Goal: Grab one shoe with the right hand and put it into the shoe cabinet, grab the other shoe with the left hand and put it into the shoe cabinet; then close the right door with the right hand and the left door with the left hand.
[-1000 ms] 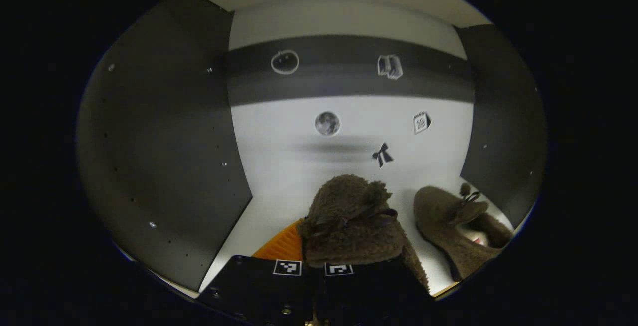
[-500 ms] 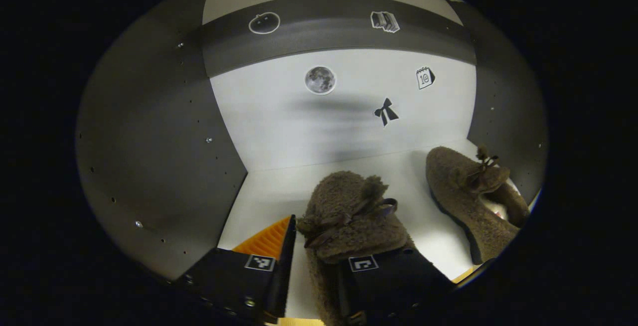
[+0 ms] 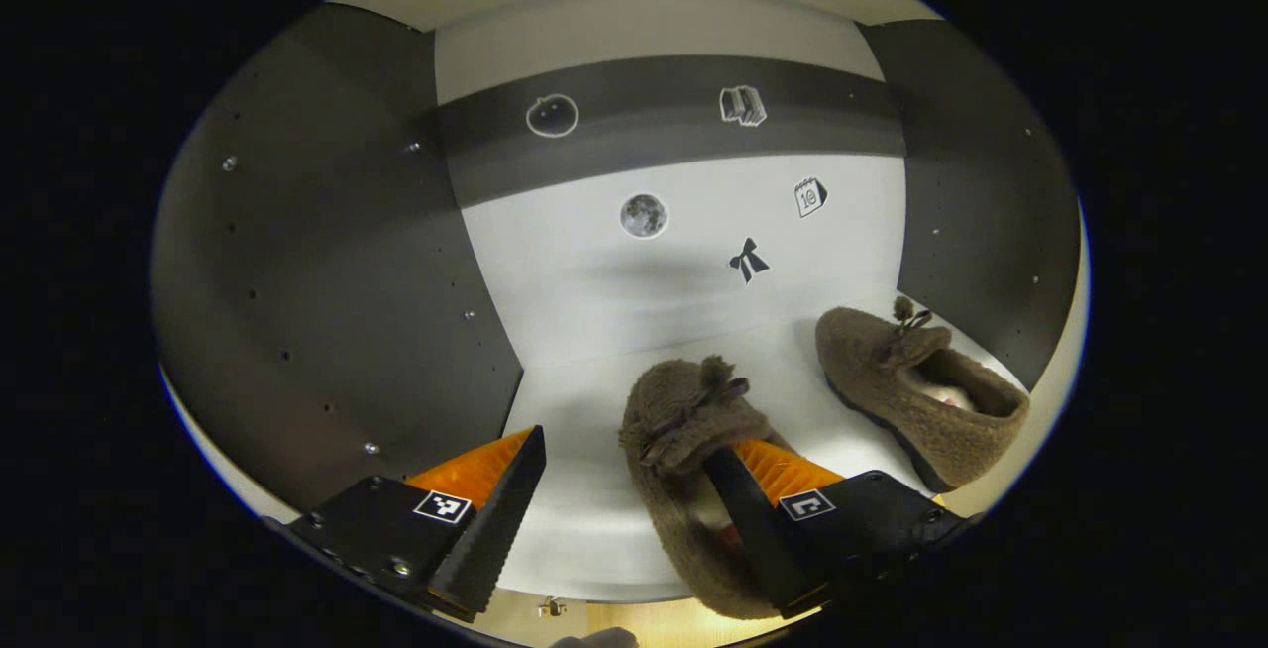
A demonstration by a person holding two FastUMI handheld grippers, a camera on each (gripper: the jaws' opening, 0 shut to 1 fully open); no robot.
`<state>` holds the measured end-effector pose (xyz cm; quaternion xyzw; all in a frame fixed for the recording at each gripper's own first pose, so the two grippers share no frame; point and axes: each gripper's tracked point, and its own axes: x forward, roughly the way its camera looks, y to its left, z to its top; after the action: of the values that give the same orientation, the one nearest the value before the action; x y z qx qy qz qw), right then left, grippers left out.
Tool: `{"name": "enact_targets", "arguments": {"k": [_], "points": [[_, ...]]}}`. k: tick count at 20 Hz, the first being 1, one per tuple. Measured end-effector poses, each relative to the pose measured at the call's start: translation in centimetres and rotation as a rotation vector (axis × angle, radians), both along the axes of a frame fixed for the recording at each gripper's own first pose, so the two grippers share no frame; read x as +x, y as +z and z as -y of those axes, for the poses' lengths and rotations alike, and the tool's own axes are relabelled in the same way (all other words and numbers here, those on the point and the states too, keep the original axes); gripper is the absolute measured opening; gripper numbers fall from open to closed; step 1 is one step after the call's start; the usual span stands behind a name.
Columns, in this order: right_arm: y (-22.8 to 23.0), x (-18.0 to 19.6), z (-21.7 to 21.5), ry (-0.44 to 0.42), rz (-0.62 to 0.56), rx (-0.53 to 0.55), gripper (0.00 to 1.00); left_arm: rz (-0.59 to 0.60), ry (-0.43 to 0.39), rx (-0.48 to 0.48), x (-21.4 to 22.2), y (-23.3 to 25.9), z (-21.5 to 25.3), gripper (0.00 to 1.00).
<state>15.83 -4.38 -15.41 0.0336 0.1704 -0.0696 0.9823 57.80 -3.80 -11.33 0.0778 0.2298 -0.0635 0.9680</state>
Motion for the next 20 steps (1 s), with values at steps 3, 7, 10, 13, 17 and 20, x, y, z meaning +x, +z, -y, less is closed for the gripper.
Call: {"name": "enact_targets", "arguments": {"k": [3, 7, 10, 13, 17, 20], "points": [[0.1, -0.1, -0.5, 0.012, 0.000, 0.002, 0.99, 0.017, -0.019, -0.001, -1.6, 1.0, 0.1, 0.96], [0.4, -0.7, -1.0, 0.020, 0.012, 0.002, 0.99, 0.117, -0.007, -0.052, -4.4, 4.5, 0.2, 0.96], [1.1, -1.1, -0.9, 0.017, 0.030, 0.003, 0.99, 0.210, -0.020, -0.086, -7.6, 7.5, 0.8, 0.96], [1.7, -1.2, -0.8, 0.013, 0.047, 0.005, 0.99, 0.266, -0.050, -0.102, -11.9, 10.0, 1.4, 1.00], [2.6, -1.1, -0.6, 0.012, 0.069, 0.023, 0.99, 0.372, -0.068, -0.132, -17.7, 14.3, 1.5, 0.96], [3.7, -0.9, -0.2, 0.014, 0.097, 0.020, 0.99, 0.426, -0.080, -0.138, -21.8, 16.2, 1.3, 0.96]]}}
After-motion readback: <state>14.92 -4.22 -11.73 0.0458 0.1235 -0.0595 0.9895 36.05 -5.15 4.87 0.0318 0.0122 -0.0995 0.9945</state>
